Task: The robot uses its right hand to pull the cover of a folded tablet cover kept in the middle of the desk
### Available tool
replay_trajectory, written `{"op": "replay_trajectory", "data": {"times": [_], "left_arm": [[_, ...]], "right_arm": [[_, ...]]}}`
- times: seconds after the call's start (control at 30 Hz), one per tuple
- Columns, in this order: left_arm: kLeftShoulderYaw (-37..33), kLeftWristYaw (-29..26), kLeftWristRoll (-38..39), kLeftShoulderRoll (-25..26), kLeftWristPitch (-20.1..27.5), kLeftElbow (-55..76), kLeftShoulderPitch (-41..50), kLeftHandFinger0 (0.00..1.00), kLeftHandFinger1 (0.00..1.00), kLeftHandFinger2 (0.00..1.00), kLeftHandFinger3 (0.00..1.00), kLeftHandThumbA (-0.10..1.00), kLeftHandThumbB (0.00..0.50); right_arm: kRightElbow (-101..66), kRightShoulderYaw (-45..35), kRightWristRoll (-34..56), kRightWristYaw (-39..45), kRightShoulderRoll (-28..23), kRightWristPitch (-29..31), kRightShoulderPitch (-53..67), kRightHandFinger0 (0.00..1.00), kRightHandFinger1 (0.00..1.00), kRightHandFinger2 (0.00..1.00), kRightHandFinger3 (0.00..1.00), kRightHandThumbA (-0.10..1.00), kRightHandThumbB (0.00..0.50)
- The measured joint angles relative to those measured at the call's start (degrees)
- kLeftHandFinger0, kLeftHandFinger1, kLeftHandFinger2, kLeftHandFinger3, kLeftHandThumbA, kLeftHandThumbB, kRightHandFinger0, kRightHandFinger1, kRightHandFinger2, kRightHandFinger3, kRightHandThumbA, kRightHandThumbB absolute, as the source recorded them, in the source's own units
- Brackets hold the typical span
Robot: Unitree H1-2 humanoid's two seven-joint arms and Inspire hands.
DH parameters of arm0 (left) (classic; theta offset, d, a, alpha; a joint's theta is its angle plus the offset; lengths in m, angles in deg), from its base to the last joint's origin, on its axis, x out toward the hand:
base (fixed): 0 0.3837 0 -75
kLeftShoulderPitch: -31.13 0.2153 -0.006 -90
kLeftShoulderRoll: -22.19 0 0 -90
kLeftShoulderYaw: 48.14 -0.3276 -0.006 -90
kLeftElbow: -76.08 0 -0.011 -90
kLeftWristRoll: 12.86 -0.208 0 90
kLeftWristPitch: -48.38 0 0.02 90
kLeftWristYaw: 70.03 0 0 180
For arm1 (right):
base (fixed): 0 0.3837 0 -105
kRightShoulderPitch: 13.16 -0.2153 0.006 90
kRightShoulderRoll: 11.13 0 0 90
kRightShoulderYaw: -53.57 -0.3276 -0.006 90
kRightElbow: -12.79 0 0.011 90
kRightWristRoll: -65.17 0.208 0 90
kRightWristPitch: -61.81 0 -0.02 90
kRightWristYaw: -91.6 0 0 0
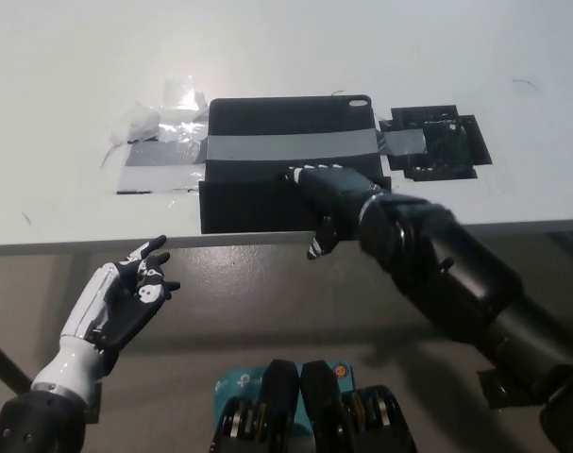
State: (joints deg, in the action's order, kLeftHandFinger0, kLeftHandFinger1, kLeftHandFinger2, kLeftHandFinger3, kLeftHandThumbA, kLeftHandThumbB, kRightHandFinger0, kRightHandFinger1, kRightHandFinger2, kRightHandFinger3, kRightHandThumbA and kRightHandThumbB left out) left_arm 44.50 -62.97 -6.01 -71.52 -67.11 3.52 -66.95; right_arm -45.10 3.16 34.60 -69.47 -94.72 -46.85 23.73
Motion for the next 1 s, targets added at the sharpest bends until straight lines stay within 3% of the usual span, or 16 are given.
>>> {"op": "replay_trajectory", "data": {"times": [0.33, 0.43, 0.5, 0.53, 0.57, 0.6, 0.63, 0.67, 0.7, 0.73, 0.8, 0.87, 0.9, 0.93, 0.97, 1.0], "left_arm": [[0.0, 0.8, 0.4, 0.5, 0.0, 0.0, -0.8, 0.77, 0.96, 1.0, 1.0, 1.0, 0.212], [0.1, 0.9, 0.7, 0.6, 0.0, 0.0, -0.8, 0.78, 0.97, 1.0, 1.0, 1.0, 0.195], [0.1, 0.9, 0.7, 0.6, 0.0, 0.0, -0.8, 0.77, 0.97, 1.0, 1.0, 1.0, 0.184], [0.0, 0.9, 0.8, 0.6, 0.0, 0.0, -0.8, 0.77, 0.97, 1.0, 1.0, 1.0, 0.184], [0.0, 0.9, 0.8, 0.6, 0.0, 0.0, -0.9, 0.76, 0.96, 1.0, 1.0, 1.0, 0.182], [0.0, 0.9, 0.8, 0.6, 0.0, 0.0, -0.9, 0.74, 0.96, 1.0, 1.0, 1.0, 0.183], [0.0, 1.0, 0.8, 0.7, 0.0, 0.0, -1.0, 0.74, 0.96, 1.0, 1.0, 1.0, 0.183], [0.0, 1.0, 0.8, 0.7, 0.0, 0.0, -1.1, 0.75, 0.96, 1.0, 1.0, 1.0, 0.196], [0.1, 1.0, 0.9, 0.7, 0.0, 0.0, -1.1, 0.76, 0.96, 1.0, 1.0, 1.0, 0.204], [0.1, 1.1, 0.9, 0.8, 0.0, 0.0, -1.1, 0.76, 0.97, 1.0, 1.0, 1.0, 0.204], [0.1, 1.1, 0.9, 0.8, 0.0, 0.0, -1.1, 0.77, 0.97, 1.0, 1.0, 1.0, 0.199], [0.1, 1.2, 0.9, 0.8, 0.0, 0.0, -1.2, 0.78, 0.97, 1.0, 1.0, 1.0, 0.204], [0.1, 1.2, 0.9, 0.8, 0.0, 0.0, -1.2, 0.76, 0.95, 1.0, 1.0, 1.0, 0.207], [0.1, 1.2, 0.9, 0.8, 0.0, 0.0, -1.3, 0.75, 0.95, 1.0, 1.0, 1.0, 0.207], [0.1, 1.2, 0.9, 0.8, 0.0, 0.0, -1.4, 0.75, 0.95, 1.0, 1.0, 1.0, 0.184], [0.2, 1.2, 0.9, 0.8, 0.0, 0.0, -1.4, 0.74, 0.95, 1.0, 1.0, 1.0, 0.174]], "right_arm": [[-1.1, 0.0, -4.1, -1.7, 0.8, -0.6, 1.8, 1.0, 1.0, 1.0, 1.0, 1.0, 0.5], [-3.9, -0.1, -5.0, -1.6, 0.2, -1.0, 3.1, 1.0, 0.94, 0.86, 0.88, 1.0, 0.486], [-5.9, -0.9, -5.3, -1.7, 0.0, -1.4, 4.3, 0.65, 0.65, 0.65, 0.74, 1.0, 0.491], [-6.8, -1.6, -5.3, -1.7, 0.0, -1.7, 4.8, 0.62, 0.64, 0.64, 0.73, 1.0, 0.493], [-7.7, -2.4, -5.3, -1.7, 0.0, -2.2, 5.4, 0.35, 0.45, 0.57, 0.74, 1.0, 0.44], [-8.6, -3.2, -5.3, -1.6, 0.0, -2.6, 5.8, 0.32, 0.47, 0.59, 0.77, 1.0, 0.444], [-9.5, -3.8, -5.1, -1.3, 0.0, -3.2, 6.4, 0.32, 0.47, 0.59, 0.77, 1.0, 0.444], [-10.6, -4.3, -5.0, -0.7, 0.0, -3.8, 7.5, 0.52, 0.68, 0.72, 0.74, 1.0, 0.431], [-11.3, -4.5, -5.0, -0.7, 0.0, -4.0, 8.1, 0.59, 0.75, 0.78, 0.77, 1.0, 0.42], [-12.9, -5.4, -4.9, -0.4, 0.0, -4.5, 9.1, 0.55, 0.71, 0.73, 0.71, 1.0, 0.441], [-14.9, -6.9, -4.8, 0.2, 0.2, -4.8, 10.7, 0.71, 0.86, 0.84, 0.83, 1.0, 0.423], [-16.9, -8.5, -4.8, 1.1, 0.5, -5.0, 12.5, 0.76, 0.88, 0.85, 0.82, 1.0, 0.405], [-17.8, -9.6, -4.8, 1.7, 0.8, -5.0, 13.5, 0.84, 0.93, 0.9, 0.91, 1.0, 0.385], [-18.7, -10.5, -4.8, 2.4, 1.2, -5.1, 14.4, 0.85, 0.93, 0.9, 0.91, 1.0, 0.385], [-19.8, -11.6, -4.7, 3.2, 1.6, -5.2, 15.7, 0.66, 0.7, 0.62, 0.61, 1.0, 0.369], [-20.4, -12.5, -4.7, 3.9, 2.1, -5.2, 16.8, 0.53, 0.56, 0.57, 0.59, 1.0, 0.378]]}}
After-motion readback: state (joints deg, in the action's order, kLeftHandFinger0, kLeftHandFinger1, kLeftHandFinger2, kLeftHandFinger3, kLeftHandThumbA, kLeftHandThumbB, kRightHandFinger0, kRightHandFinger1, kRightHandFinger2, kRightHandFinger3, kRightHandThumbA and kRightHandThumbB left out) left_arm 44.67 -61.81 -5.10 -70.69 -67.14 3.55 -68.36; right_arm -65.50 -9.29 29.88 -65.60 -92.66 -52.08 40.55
